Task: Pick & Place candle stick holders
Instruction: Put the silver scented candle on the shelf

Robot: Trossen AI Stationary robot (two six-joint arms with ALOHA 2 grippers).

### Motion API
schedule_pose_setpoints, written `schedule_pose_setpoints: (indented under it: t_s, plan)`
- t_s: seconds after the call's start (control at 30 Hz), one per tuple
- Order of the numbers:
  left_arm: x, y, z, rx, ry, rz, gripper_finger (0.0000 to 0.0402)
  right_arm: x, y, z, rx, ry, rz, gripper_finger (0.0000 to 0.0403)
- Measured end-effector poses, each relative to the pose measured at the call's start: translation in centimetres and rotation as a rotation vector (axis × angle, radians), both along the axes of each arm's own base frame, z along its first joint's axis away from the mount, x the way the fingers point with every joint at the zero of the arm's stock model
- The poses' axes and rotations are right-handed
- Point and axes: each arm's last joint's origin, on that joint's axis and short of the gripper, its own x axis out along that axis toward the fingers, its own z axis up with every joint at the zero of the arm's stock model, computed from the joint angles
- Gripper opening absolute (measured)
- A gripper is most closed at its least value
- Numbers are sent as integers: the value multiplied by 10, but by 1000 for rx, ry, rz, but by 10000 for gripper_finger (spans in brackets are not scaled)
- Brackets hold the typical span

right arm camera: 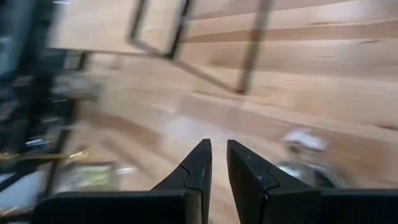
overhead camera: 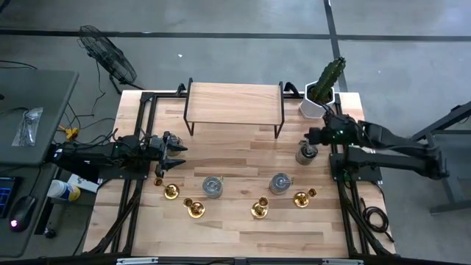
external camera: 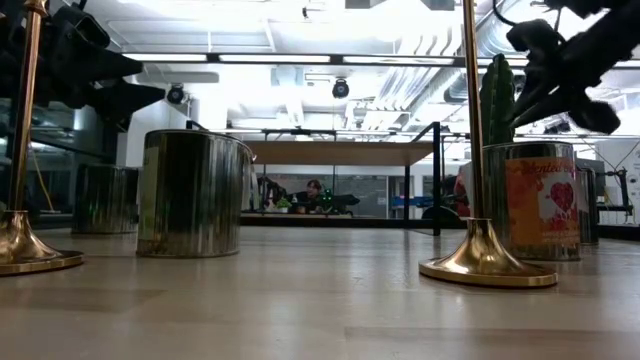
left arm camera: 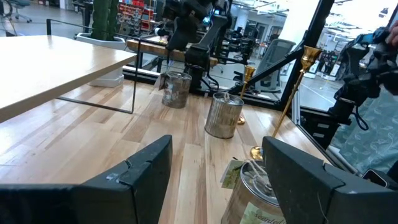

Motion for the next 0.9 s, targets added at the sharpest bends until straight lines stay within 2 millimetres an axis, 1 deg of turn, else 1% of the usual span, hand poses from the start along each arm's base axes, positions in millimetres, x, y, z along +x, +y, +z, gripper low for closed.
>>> schedule_pose_setpoints:
  t_s: [0.1,0.17,0.23,0.33,0.4,0.47,0.63,0.7,0.8,0.9]
  plan:
    - [0,0,0,0,0,0,243,-3,-3,14,28,161,-60,42]
    - [0,0,0,0,0,0,243,-4,-4,20,67,270,-85,42]
    - [0,0,0,0,0,0,243,-4,-6,22,101,358,-96,42]
    - [0,0,0,0,0,0,243,2,-8,20,146,424,-98,49]
    - [0,0,0,0,0,0,243,5,-9,17,182,457,-99,65]
    - [0,0,0,0,0,0,243,8,-10,14,217,491,-94,90]
    - [0,0,0,0,0,0,243,14,-11,9,279,533,-85,168]
    - [0,0,0,0,0,0,243,16,-11,7,311,545,-83,193]
    - [0,0,0,0,0,0,243,17,-11,3,358,594,-90,212]
    - [0,0,0,0,0,0,243,18,-11,0,383,653,-98,213]
